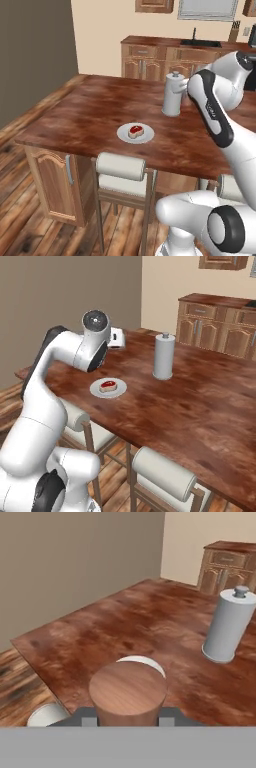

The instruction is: Retrieve the shaker from the cabinet and place it next the steak on a plate on the dining table.

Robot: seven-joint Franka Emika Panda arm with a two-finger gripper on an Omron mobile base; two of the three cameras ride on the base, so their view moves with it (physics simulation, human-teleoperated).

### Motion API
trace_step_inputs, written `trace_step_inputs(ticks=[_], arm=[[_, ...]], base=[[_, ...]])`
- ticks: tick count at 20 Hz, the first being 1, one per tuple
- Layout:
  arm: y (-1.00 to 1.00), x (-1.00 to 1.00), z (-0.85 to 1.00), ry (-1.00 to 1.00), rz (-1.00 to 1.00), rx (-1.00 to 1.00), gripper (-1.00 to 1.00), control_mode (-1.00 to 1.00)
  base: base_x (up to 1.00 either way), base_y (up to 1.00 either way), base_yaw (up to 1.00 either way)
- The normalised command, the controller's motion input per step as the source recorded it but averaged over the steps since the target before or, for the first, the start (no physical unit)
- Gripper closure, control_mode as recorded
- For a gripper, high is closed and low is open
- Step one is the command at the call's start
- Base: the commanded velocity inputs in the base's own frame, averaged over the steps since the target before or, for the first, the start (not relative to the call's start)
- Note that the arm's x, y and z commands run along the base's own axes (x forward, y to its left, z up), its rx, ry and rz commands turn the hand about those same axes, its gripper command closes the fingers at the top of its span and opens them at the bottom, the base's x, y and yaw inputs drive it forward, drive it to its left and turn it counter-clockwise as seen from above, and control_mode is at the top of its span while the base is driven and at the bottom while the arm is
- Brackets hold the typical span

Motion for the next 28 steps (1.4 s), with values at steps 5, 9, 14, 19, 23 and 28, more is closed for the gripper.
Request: trace_step_inputs(ticks=[5, 9, 14, 19, 23, 28], arm=[[-0.19, 0.27, -0.45, -0.11, 0.18, 0.00, 1.00, -1.00], [-0.09, 0.24, -0.39, -0.16, 0.20, 0.00, 1.00, -1.00], [-0.01, 0.30, -0.18, -0.10, 0.20, 0.00, 1.00, -1.00], [0.00, 0.40, -0.06, 0.00, 0.23, 0.00, 1.00, -1.00], [0.00, 0.28, -0.06, 0.00, 0.22, 0.00, 1.00, -1.00], [-0.05, 0.04, -0.21, -0.07, 0.12, 0.00, 1.00, -1.00]], base=[[0.00, 0.00, 0.00], [0.00, 0.00, 0.00], [0.00, 0.00, 0.00], [0.00, 0.00, 0.00], [0.00, 0.00, 0.00], [0.00, 0.00, 0.00]])
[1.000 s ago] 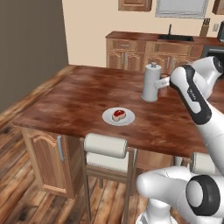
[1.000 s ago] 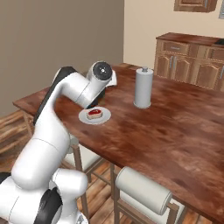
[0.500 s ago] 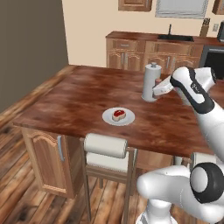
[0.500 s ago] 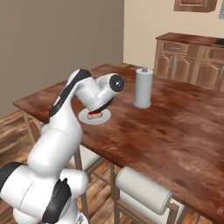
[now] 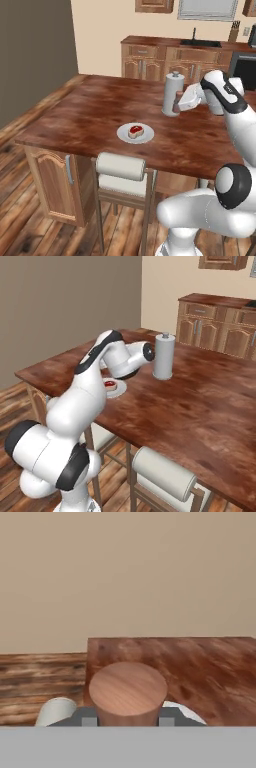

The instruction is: Retrieve the shaker from the cabinet and place it next the steak on a plate on the dining table.

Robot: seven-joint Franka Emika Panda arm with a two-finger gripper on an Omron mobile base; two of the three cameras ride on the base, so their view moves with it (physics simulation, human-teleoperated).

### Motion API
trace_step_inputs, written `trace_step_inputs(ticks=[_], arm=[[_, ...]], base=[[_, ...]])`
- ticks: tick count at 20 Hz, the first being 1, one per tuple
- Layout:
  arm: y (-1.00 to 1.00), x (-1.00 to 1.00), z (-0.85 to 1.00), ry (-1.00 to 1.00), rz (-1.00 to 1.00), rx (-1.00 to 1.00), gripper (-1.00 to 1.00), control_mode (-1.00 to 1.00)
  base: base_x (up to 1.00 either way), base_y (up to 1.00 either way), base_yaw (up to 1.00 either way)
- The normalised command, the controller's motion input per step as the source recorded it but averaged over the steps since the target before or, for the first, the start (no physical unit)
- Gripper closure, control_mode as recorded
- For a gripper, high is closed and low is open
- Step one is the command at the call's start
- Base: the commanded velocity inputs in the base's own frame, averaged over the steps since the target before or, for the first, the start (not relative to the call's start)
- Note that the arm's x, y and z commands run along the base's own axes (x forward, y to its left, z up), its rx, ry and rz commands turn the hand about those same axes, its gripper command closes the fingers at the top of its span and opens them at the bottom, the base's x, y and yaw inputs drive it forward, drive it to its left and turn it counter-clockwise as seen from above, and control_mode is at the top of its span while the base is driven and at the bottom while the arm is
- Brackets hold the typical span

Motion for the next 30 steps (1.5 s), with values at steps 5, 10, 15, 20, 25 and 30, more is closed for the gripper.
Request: trace_step_inputs(ticks=[5, 10, 15, 20, 25, 30], arm=[[-0.01, 0.02, -0.13, -0.07, 0.00, 0.00, 1.00, -1.00], [0.00, 0.00, -0.14, 0.02, -0.02, 0.00, 1.00, -1.00], [0.00, 0.00, -0.29, 0.05, -0.19, 0.01, 1.00, -1.00], [0.00, 0.00, -0.38, 0.06, -0.24, 0.03, 1.00, -1.00], [0.00, 0.09, -0.40, 0.05, -0.24, 0.06, 1.00, -1.00], [-0.09, 0.22, -0.24, 0.02, -0.16, 0.05, 1.00, -1.00]], base=[[0.00, 0.00, 0.00], [0.00, 0.00, 0.00], [0.00, 0.00, 0.00], [0.00, 0.00, 0.00], [0.00, 0.00, 0.00], [0.00, 0.00, 0.00]])
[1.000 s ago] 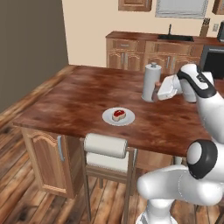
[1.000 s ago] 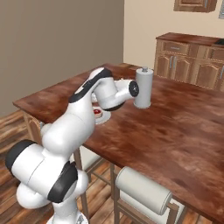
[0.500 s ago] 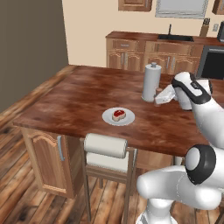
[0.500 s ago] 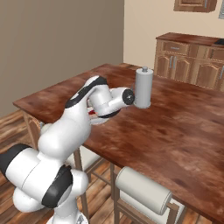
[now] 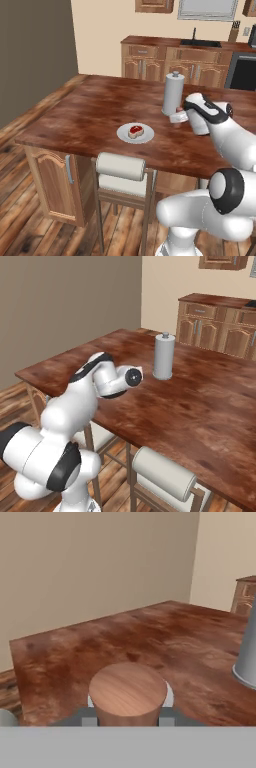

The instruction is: Retrieve the shaker from the cabinet and place it next the steak on a plate on the dining table.

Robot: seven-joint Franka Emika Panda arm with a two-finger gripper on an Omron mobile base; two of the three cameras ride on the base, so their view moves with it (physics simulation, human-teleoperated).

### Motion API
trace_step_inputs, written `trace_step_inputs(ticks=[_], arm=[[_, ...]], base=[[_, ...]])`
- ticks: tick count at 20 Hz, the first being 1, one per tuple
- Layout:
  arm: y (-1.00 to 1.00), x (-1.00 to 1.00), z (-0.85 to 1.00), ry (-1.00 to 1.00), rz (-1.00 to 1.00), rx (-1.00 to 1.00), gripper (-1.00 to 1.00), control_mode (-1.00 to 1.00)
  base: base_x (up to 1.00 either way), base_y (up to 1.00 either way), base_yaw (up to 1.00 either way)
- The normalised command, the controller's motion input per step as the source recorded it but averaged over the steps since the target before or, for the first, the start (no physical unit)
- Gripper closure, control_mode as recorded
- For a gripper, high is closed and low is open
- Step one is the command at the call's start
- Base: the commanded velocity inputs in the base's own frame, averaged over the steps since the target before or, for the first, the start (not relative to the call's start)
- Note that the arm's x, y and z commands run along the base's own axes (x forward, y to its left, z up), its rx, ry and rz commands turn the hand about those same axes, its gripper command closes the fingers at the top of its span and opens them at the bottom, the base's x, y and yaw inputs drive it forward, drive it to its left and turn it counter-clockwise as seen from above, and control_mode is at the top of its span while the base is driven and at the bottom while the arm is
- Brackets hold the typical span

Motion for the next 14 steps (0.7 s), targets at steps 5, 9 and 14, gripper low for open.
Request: trace_step_inputs(ticks=[5, 9, 14], arm=[[-0.32, 0.23, -0.20, 0.00, -0.07, 0.06, 1.00, -1.00], [-0.27, 0.21, -0.24, 0.00, -0.01, 0.01, 1.00, -1.00], [-0.09, 0.06, -0.28, 0.00, 0.00, 0.00, 1.00, -1.00]], base=[[0.00, 0.00, 0.00], [0.00, 0.00, 0.00], [0.00, 0.00, 0.00]])
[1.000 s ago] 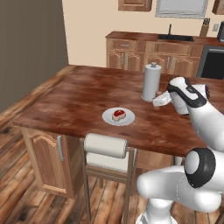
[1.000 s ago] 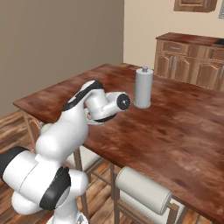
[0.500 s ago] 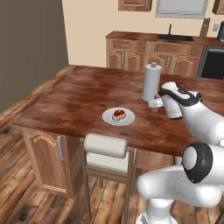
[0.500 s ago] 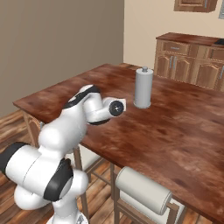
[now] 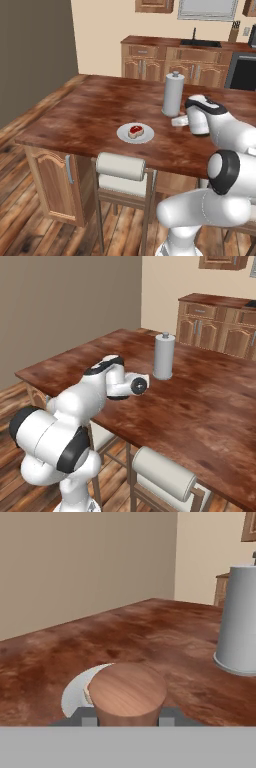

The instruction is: Retrieve the shaker from the cabinet and place it next the steak on a plate on the dining table.

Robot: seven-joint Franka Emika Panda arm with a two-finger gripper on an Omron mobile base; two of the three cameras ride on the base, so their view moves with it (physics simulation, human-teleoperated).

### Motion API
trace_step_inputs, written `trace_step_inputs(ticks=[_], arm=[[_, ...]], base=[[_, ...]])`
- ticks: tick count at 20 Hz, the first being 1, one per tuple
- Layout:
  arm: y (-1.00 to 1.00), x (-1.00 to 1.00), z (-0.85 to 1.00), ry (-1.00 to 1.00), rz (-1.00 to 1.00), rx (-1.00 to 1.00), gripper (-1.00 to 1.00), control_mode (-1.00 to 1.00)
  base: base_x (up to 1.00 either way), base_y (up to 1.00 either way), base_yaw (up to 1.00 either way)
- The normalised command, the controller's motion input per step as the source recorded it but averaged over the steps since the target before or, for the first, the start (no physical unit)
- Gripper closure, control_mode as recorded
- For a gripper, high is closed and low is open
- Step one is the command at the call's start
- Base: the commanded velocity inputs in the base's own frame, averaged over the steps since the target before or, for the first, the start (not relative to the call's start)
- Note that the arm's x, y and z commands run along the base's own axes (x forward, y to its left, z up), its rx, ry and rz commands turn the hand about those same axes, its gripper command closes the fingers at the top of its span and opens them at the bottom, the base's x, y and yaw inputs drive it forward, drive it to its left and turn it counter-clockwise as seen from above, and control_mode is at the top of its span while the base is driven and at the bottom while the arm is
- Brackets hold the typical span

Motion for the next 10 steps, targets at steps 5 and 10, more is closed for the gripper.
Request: trace_step_inputs(ticks=[5, 10], arm=[[0.00, 0.00, -0.33, 0.00, 0.00, 0.00, 1.00, -1.00], [0.00, 0.06, -0.30, 0.00, 0.00, 0.00, 1.00, -1.00]], base=[[0.00, 0.00, 0.00], [0.00, 0.00, 0.00]])
